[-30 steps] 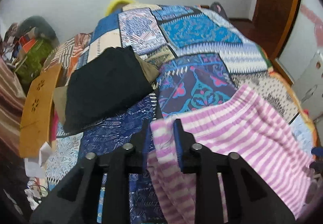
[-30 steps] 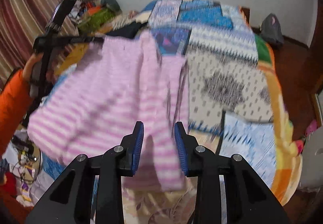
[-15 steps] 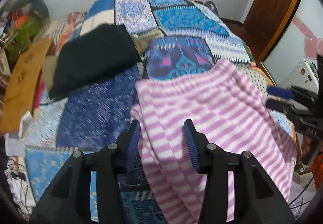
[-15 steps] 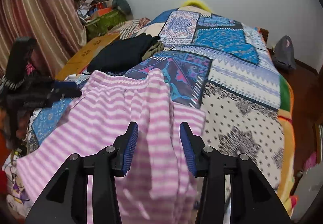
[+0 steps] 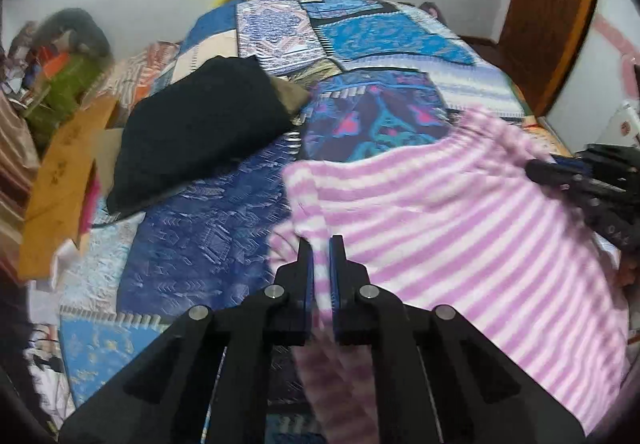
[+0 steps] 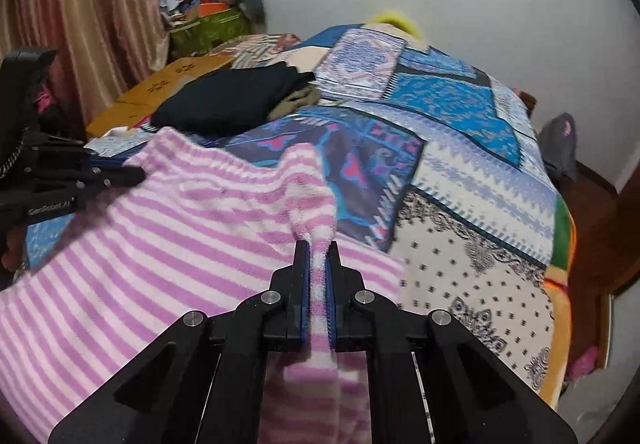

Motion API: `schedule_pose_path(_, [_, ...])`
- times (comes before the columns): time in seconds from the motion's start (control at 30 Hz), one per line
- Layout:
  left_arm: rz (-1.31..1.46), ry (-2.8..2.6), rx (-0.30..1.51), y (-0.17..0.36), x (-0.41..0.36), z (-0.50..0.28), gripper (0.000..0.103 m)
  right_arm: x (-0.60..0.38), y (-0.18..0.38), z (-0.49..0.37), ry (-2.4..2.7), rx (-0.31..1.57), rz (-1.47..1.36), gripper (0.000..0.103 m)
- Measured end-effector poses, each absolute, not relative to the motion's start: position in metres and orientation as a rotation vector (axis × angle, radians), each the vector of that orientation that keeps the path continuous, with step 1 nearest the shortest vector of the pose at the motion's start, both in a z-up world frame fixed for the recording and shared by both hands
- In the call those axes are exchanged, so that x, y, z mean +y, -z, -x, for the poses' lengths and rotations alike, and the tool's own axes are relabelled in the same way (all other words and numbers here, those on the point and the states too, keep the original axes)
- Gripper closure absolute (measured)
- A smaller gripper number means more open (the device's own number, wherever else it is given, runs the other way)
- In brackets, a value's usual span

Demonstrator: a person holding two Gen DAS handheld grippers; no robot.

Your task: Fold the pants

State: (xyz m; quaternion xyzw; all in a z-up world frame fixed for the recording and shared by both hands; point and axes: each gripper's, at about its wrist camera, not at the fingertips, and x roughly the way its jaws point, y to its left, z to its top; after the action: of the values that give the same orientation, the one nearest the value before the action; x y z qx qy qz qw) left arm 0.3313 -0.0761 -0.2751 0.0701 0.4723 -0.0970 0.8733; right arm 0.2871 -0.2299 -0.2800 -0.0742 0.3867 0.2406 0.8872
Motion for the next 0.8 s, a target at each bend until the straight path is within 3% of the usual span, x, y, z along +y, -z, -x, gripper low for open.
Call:
schedule_pose_path(0.17, [-0.144, 0.217, 1.004, 0.267, -0.073, -0.332, 0.095, -0.236, 0.279, -0.289, -0.488, 0.830, 0.153, 0.097])
schedule_pose_path(0.33, [-0.153, 0.214, 0.964, 0.241, -0.074, -0.312, 0.094, -0.252, 0.255, -0.273, -0.484, 0.823, 0.103, 0.089])
schedule_pose_path(0.5, [-0.129, 0.214, 0.934, 0.215, -0.074, -0.285, 0.086, -0.273, 0.232, -0.247, -0.464, 0.790, 0.080, 0.071])
schedule_pose_path(0.6, [-0.127, 0.203, 0.908, 0.204, -0.076, -0.266, 0.072, -0.283, 0.220, -0.229, -0.456, 0.776, 0.078, 0.065])
schedule_pose_path(0.73, [-0.110, 0.199, 0.896, 0.194, -0.079, -0.243, 0.044, -0.293, 0.213, -0.206, -0.451, 0.765, 0.063, 0.053])
schedule_pose_path(0.8, [-0.108, 0.194, 0.898, 0.194, -0.082, -0.230, 0.036, -0.294, 0.213, -0.199, -0.454, 0.767, 0.063, 0.049])
